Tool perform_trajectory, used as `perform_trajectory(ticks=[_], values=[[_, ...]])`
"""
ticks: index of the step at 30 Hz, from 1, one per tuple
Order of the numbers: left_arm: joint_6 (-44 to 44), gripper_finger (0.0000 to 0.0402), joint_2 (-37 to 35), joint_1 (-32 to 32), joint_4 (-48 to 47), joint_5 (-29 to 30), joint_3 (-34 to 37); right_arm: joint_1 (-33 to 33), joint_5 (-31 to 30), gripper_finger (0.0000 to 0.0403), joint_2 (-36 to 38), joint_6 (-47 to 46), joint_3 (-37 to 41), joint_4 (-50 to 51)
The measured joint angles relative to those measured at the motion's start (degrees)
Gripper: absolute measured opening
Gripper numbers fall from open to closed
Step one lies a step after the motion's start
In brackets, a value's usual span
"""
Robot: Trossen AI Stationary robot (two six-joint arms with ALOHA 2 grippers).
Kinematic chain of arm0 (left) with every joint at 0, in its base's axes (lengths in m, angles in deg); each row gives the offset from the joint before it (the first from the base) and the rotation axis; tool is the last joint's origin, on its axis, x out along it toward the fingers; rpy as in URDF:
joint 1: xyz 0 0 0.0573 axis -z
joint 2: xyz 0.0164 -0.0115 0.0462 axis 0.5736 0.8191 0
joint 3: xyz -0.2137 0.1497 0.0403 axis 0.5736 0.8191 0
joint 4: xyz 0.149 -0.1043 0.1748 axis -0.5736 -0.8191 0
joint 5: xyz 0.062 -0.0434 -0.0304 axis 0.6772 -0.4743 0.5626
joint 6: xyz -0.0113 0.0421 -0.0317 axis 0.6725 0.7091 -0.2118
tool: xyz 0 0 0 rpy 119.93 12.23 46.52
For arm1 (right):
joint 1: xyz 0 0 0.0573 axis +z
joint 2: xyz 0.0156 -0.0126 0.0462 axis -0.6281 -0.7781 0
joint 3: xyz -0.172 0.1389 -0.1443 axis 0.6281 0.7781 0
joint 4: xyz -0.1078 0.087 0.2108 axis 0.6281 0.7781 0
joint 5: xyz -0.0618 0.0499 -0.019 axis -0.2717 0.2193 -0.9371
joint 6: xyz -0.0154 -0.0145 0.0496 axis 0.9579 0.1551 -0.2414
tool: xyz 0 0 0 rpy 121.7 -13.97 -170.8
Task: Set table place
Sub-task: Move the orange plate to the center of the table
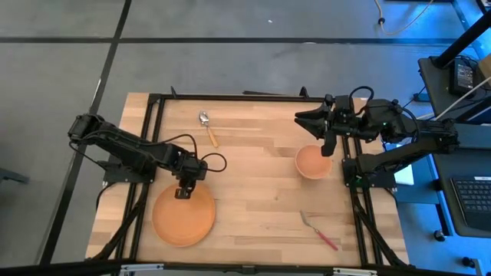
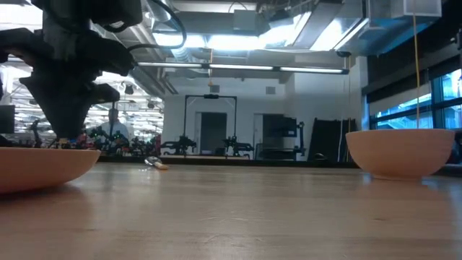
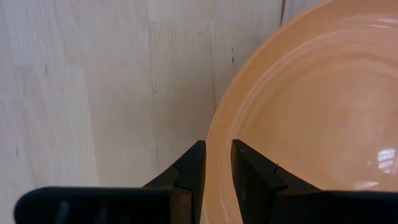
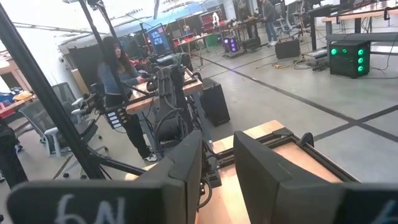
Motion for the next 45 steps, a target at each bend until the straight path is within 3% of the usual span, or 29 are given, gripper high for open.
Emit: perform_trajectory(ticks=[19, 31, 45], values=[[-0.4, 0.007, 0.0, 0.0, 3.9, -0.1, 0.0, 0.0, 0.0, 0.0097, 0.0, 0.2, 0.0, 0.1], [-3.3, 0.0106, 0.8, 0.0, 3.8, 1.2, 1.0, 0.0, 0.0, 0.0097, 0.0, 0.2, 0.0, 0.1], [-3.5, 0.0106, 0.8, 0.1, 4.2, 1.2, 1.9, 0.0, 0.0, 0.0097, 0.0, 0.1, 0.0, 2.3]])
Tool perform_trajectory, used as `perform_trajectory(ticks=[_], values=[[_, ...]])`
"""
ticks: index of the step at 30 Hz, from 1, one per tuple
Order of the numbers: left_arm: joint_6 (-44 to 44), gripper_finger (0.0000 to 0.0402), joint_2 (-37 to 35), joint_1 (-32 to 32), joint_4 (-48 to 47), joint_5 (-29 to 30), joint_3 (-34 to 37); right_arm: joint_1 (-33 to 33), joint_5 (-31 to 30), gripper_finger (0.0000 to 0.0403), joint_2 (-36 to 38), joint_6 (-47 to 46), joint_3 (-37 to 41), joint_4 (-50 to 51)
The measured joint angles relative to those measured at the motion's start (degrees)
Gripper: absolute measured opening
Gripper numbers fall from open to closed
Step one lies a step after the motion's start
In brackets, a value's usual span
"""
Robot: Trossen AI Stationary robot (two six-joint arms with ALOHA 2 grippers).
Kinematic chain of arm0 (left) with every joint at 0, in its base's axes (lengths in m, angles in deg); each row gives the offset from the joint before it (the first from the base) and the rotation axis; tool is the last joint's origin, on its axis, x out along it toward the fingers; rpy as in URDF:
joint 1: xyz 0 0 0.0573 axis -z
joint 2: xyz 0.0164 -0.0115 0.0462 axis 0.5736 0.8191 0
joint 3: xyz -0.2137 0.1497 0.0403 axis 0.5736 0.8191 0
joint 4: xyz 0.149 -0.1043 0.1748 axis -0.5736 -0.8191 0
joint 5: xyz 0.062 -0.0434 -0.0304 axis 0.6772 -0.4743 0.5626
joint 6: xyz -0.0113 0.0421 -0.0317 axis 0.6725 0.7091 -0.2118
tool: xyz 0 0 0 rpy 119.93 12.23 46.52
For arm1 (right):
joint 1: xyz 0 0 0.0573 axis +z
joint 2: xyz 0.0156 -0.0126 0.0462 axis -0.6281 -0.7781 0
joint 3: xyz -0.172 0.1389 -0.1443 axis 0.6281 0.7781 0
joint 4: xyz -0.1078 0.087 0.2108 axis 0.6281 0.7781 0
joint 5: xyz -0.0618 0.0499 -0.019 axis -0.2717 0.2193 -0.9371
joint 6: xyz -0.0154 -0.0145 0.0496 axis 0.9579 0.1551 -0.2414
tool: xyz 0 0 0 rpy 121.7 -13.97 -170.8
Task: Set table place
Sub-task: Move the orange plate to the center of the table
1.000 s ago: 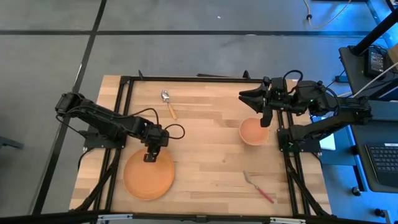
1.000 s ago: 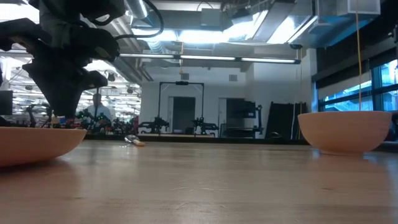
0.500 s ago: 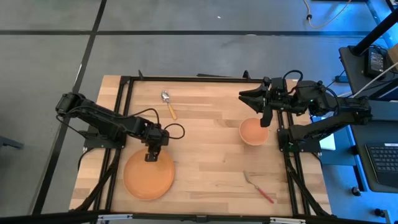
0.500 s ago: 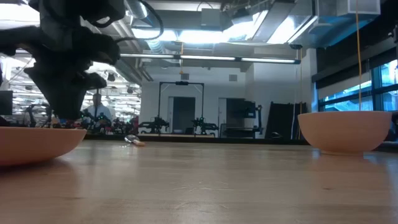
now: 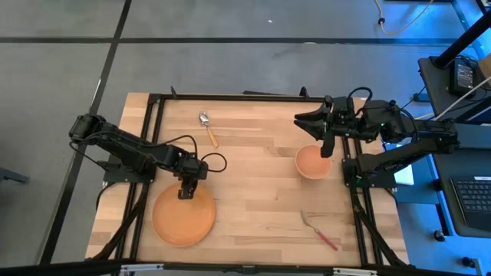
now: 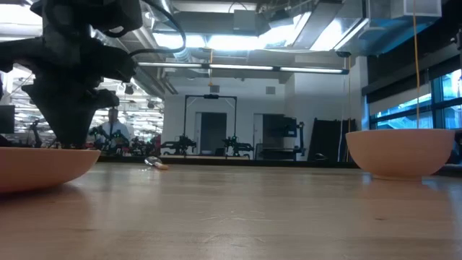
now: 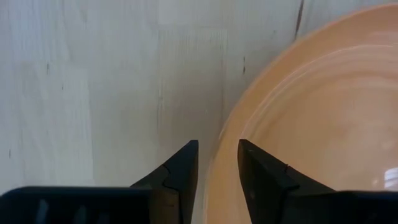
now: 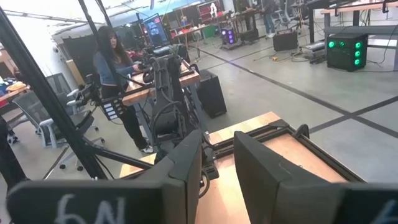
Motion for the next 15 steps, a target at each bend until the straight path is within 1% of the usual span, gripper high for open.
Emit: perform_trajectory(ticks=[6, 11, 15], values=[[0.0, 0.0107, 0.0, 0.0, 2.2, -2.8, 2.8, 0.0, 0.0, 0.0097, 0.0, 0.1, 0.0, 0.1], [0.0, 0.0108, 0.0, 0.0, 2.2, -0.8, 3.4, 0.0, 0.0, 0.0097, 0.0, 0.1, 0.0, 0.2], [0.2, 0.0107, 0.0, 0.0, 2.6, -0.7, 3.4, 0.0, 0.0, 0.0097, 0.0, 0.1, 0.0, 0.1]])
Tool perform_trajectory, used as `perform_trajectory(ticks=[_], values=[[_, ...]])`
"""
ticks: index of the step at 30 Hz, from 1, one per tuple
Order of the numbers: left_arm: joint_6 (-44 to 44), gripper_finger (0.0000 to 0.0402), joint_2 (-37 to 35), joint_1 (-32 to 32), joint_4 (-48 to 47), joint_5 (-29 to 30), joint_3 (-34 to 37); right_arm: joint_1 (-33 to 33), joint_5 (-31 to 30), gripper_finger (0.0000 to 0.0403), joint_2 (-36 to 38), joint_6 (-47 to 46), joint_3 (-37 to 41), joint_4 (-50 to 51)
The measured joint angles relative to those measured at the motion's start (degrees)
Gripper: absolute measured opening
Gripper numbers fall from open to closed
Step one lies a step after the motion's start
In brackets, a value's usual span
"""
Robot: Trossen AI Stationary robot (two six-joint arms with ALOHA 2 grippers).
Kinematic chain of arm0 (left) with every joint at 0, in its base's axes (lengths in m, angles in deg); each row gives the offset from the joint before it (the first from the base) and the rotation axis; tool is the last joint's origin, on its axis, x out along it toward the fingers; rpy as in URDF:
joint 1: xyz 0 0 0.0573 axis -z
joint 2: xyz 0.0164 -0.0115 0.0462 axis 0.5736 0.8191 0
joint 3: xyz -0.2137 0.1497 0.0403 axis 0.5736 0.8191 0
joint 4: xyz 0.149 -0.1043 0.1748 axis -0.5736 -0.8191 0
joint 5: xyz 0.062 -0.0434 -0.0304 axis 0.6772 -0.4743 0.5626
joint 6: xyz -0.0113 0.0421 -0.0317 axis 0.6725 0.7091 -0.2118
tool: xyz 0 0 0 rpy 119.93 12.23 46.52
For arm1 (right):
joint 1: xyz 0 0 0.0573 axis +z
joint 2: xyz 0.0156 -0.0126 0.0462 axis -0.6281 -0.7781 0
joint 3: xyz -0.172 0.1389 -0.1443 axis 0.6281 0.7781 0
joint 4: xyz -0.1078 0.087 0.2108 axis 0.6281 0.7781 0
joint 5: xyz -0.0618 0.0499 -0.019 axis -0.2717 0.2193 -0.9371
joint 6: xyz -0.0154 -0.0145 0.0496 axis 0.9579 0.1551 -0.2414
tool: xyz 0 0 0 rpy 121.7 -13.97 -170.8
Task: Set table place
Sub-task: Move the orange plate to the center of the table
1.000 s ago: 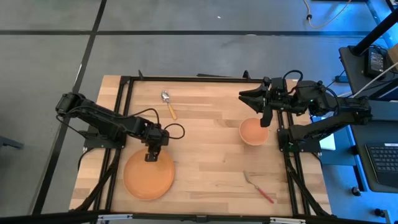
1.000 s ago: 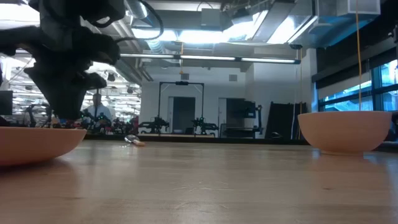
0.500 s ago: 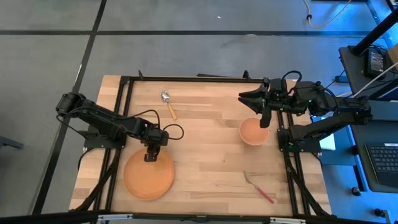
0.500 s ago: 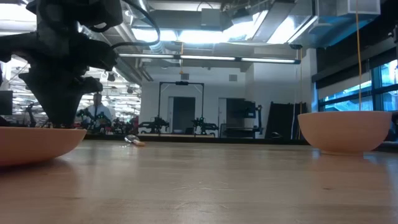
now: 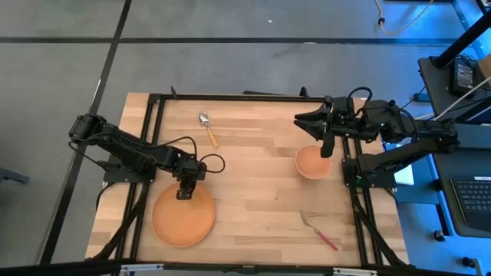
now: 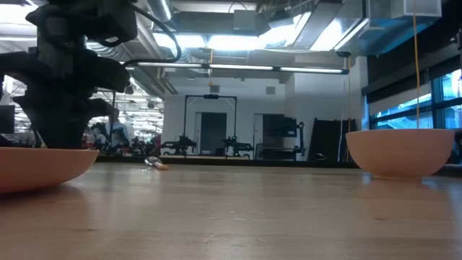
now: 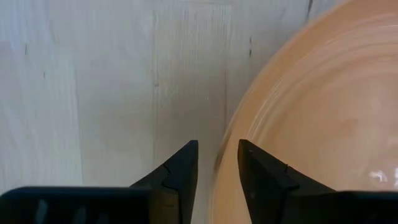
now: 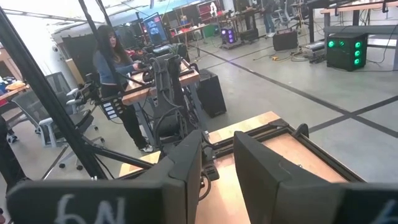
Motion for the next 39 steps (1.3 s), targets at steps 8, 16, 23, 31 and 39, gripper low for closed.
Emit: perform_trajectory(ticks=[8, 16, 23, 31, 39], values=[[0.2, 0.0084, 0.0, 0.0, 0.0, 0.0, 0.0, 0.0, 0.0, 0.0097, 0.0, 0.0, 0.0, 0.0], [-0.1, 0.0077, 0.0, 0.0, 1.9, -0.5, 1.8, 0.0, 0.0, 0.0097, 0.0, 0.0, 0.0, 0.0], [-3.1, 0.0077, 0.0, 0.0, 3.6, -1.6, 3.9, 0.0, 0.0, 0.0097, 0.0, 0.0, 0.0, 0.0], [-2.8, 0.0017, 0.0, 0.0, 4.7, -1.9, 2.6, 0.0, 0.0, 0.0097, 0.0, 0.0, 0.0, 0.0], [-3.1, 0.0004, 0.0, -0.2, 4.3, -2.1, -0.7, 0.0, 0.0, 0.0097, 0.0, 0.0, 0.0, 0.0]])
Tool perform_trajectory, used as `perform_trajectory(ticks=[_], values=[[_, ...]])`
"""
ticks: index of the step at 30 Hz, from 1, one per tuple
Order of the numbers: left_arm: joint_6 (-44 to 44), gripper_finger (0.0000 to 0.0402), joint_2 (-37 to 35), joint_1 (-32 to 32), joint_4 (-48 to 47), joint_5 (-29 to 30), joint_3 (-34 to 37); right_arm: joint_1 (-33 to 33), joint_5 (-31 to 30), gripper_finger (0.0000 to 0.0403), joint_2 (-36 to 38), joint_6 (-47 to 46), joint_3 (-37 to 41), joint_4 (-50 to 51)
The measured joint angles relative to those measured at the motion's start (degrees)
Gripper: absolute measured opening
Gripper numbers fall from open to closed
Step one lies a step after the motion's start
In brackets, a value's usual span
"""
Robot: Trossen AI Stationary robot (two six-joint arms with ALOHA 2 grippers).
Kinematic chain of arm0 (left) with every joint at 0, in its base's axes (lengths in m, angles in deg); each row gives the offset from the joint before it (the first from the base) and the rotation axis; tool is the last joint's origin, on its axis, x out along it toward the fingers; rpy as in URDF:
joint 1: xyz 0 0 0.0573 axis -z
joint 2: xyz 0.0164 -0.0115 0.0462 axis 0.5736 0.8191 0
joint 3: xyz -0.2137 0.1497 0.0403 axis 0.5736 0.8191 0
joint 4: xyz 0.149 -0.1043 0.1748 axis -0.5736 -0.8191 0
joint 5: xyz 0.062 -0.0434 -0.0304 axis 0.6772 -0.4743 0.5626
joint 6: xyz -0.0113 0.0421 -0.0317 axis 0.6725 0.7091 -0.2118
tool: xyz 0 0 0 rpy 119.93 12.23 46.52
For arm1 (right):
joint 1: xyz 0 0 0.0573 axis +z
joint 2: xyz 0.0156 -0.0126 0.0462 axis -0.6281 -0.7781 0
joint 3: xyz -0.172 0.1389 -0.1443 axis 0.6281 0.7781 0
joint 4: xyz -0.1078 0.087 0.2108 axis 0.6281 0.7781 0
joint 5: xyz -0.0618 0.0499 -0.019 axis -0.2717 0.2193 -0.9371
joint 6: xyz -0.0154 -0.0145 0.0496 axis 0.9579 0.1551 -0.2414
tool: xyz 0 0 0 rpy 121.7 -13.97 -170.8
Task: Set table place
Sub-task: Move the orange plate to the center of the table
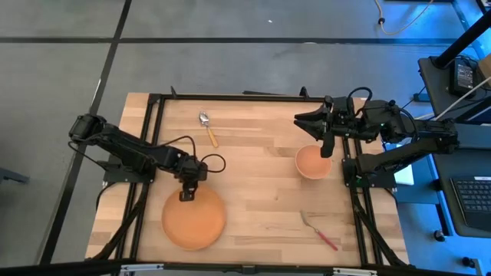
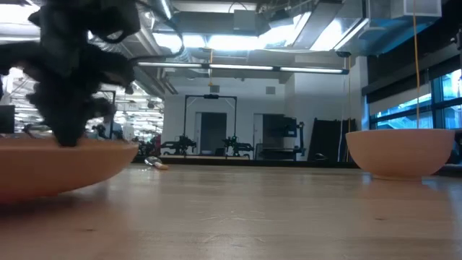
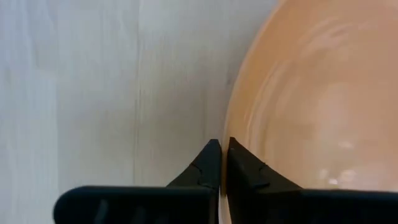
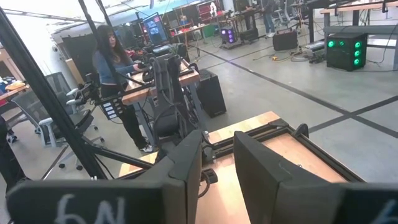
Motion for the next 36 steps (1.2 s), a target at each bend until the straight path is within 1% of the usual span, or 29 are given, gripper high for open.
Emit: perform_trajectory(ticks=[3, 7, 11, 17, 19, 23, 26, 30, 33, 36], values=[[-1.2, 0.0003, 0.0, -0.8, -0.7, 1.2, -3.5, 0.0, 0.0, 0.0097, 0.0, 0.0, 0.0, 0.0], [-1.3, 0.0002, 0.0, -2.5, -6.9, 4.2, -9.7, 0.0, 0.0, 0.0097, 0.0, 0.0, 0.0, 0.0], [-1.7, 0.0002, 0.0, -5.4, -11.8, 5.0, -14.8, 0.0, 0.0, 0.0097, 0.0, -0.3, 0.0, 0.0], [-10.1, 0.0001, 0.0, -10.5, -11.6, 5.6, -19.6, 0.0, 0.0, 0.0097, 0.0, -0.3, 0.0, 0.0], [-13.9, 0.0001, 0.0, -12.2, -11.3, 6.1, -20.5, 0.0, 0.0, 0.0097, 0.0, -0.3, 0.0, 0.0], [-24.4, 0.0001, 0.0, -15.2, -9.1, 6.0, -20.9, 0.0, 0.0, 0.0097, 0.0, -0.3, 0.0, 0.0], [-29.4, 0.0001, 1.7, -16.2, -8.9, 6.4, -21.0, 0.0, 0.0, 0.0097, 0.0, -0.3, 0.0, 0.0], [-34.3, 0.0003, 5.9, -16.2, -9.0, 6.2, -21.0, 0.0, 0.0, 0.0097, 0.0, -0.3, 0.0, 0.0], [-35.5, 0.0003, 9.7, -15.5, -8.8, 6.5, -21.0, 0.0, 0.0, 0.0097, 0.0, -0.3, 0.0, 0.0], [-36.2, 0.0002, 11.9, -14.7, -8.4, 9.2, -21.0, 0.0, 0.0, 0.0097, 0.0, -0.2, 0.0, 0.1]])
